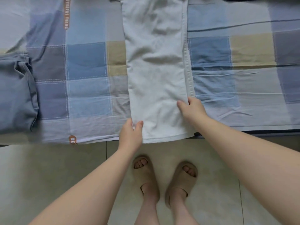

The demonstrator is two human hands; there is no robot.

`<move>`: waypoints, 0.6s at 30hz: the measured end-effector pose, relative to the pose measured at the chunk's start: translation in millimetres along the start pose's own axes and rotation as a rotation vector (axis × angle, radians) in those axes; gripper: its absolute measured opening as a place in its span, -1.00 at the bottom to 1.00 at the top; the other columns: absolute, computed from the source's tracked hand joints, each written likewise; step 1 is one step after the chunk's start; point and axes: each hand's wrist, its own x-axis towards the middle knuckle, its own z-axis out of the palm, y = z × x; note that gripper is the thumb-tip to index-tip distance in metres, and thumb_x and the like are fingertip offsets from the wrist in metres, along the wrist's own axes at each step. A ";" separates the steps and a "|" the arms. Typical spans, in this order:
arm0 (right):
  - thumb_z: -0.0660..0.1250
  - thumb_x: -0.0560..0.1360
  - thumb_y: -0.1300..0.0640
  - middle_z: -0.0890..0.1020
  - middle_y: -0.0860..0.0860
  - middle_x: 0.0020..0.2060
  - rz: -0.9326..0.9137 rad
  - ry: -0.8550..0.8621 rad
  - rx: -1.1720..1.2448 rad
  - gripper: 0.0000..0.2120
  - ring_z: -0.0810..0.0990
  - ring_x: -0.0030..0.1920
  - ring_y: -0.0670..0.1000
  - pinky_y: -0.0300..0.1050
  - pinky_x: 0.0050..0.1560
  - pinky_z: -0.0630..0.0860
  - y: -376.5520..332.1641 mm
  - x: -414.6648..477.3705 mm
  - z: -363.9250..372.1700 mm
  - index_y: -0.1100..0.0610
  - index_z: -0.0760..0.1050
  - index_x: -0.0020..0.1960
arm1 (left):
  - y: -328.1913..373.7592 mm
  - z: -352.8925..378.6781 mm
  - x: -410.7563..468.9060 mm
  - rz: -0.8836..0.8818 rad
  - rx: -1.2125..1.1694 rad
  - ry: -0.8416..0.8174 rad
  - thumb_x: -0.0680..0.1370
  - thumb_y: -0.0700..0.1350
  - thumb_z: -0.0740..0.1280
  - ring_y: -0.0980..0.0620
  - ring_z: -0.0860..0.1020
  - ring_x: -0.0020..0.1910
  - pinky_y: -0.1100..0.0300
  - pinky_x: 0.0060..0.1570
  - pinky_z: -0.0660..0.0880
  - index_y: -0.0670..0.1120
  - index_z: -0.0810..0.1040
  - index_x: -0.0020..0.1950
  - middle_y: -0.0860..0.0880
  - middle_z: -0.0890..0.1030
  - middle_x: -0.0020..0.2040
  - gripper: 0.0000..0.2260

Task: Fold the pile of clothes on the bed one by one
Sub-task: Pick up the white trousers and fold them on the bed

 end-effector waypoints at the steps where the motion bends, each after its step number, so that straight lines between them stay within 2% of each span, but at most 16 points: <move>1: 0.28 0.61 0.02 0.66 0.08 -0.01 -0.054 0.054 0.042 -0.76 0.60 0.04 0.13 0.03 0.10 0.53 1.8 -6.9 -6.3 0.18 0.58 0.09 | 3.9 1.2 -4.7 0.016 0.019 -0.009 0.66 -0.02 0.27 -0.13 0.58 -0.01 0.01 0.00 0.48 -0.16 0.54 0.08 -0.07 0.64 -0.05 -0.79; 4: 0.22 0.65 0.05 0.56 0.01 -0.24 -0.187 0.245 0.094 -0.75 0.49 -0.23 -0.03 -0.22 -0.26 0.34 15.4 -31.4 -23.9 0.21 0.44 -0.08 | 12.6 13.2 -17.2 0.043 0.116 -0.074 0.65 0.02 0.26 -0.20 0.53 -0.09 -0.01 -0.12 0.45 -0.22 0.47 -0.01 -0.19 0.59 -0.11 -0.72; 6: 0.22 0.66 0.08 0.49 0.01 -0.29 -0.119 0.226 0.030 -0.75 0.44 -0.27 -0.03 -0.24 -0.36 0.27 34.1 -32.8 -26.9 0.19 0.35 -0.14 | 13.3 23.0 -16.3 0.006 0.172 -0.107 0.65 0.01 0.26 -0.15 0.55 -0.05 0.01 -0.06 0.46 -0.18 0.49 0.01 -0.11 0.60 -0.06 -0.75; 8: 0.26 0.62 0.12 0.50 0.04 -0.27 0.036 0.089 -0.097 -0.80 0.50 -0.17 0.12 -0.07 -0.30 0.28 55.3 -24.1 -24.5 0.17 0.39 -0.15 | 13.2 27.8 -12.4 -0.072 0.173 -0.108 0.65 -0.01 0.26 -0.14 0.56 0.07 0.04 0.00 0.48 -0.14 0.53 0.10 -0.08 0.62 0.06 -0.79; 10: 0.31 0.57 0.10 0.56 0.08 -0.14 0.124 0.062 -0.165 -0.87 0.56 0.03 0.20 -0.06 -0.16 0.33 67.1 -17.3 -23.3 0.17 0.49 -0.06 | 12.8 29.3 -8.1 -0.102 0.247 -0.069 0.63 0.01 0.27 -0.15 0.53 0.12 0.04 0.02 0.46 -0.11 0.51 0.10 -0.10 0.59 0.13 -0.80; 11: 0.32 0.55 0.08 0.56 0.09 -0.02 0.116 0.094 -0.189 -0.84 0.53 0.12 0.19 -0.04 -0.05 0.38 68.9 -16.5 -23.3 0.16 0.49 0.05 | 13.0 29.0 -6.4 -0.079 0.330 -0.018 0.62 0.04 0.29 -0.15 0.50 0.16 0.02 0.07 0.45 -0.09 0.48 0.08 -0.10 0.55 0.16 -0.80; 13: 0.38 0.51 0.03 0.46 0.09 0.21 0.035 0.139 -0.210 -0.61 0.46 0.23 0.15 0.02 0.20 0.42 66.1 -14.9 -22.5 0.11 0.41 0.27 | 15.2 26.8 -3.4 -0.011 0.396 0.107 0.57 0.06 0.37 -0.15 0.41 0.25 -0.02 0.21 0.38 -0.07 0.42 0.15 -0.09 0.44 0.25 -0.72; 14: 0.41 0.49 0.02 0.43 0.07 0.25 0.015 0.125 -0.159 -0.53 0.45 0.24 0.12 0.01 0.25 0.41 60.9 -14.0 -22.4 0.10 0.37 0.33 | 16.7 25.5 -0.4 0.017 0.344 0.136 0.54 0.06 0.41 -0.13 0.40 0.28 -0.02 0.25 0.37 -0.07 0.39 0.24 -0.09 0.40 0.30 -0.62; 16: 0.46 0.47 0.00 0.49 0.00 0.20 0.050 0.024 -0.022 -0.49 0.51 0.17 0.05 -0.03 0.19 0.45 49.7 -9.0 -22.1 0.09 0.36 0.33 | 19.7 24.6 7.2 0.018 0.169 0.096 0.50 0.05 0.48 -0.04 0.43 0.26 0.00 0.25 0.43 -0.07 0.31 0.39 -0.03 0.39 0.32 -0.44; 18: 0.51 0.47 0.04 0.59 -0.03 0.10 0.120 -0.104 0.100 -0.56 0.59 0.05 0.02 -0.01 0.12 0.53 42.4 -3.2 -22.3 0.10 0.45 0.27 | 20.1 26.0 12.0 -0.039 0.049 -0.009 0.50 0.02 0.49 0.02 0.52 0.14 0.05 0.14 0.50 -0.05 0.32 0.36 0.05 0.48 0.22 -0.46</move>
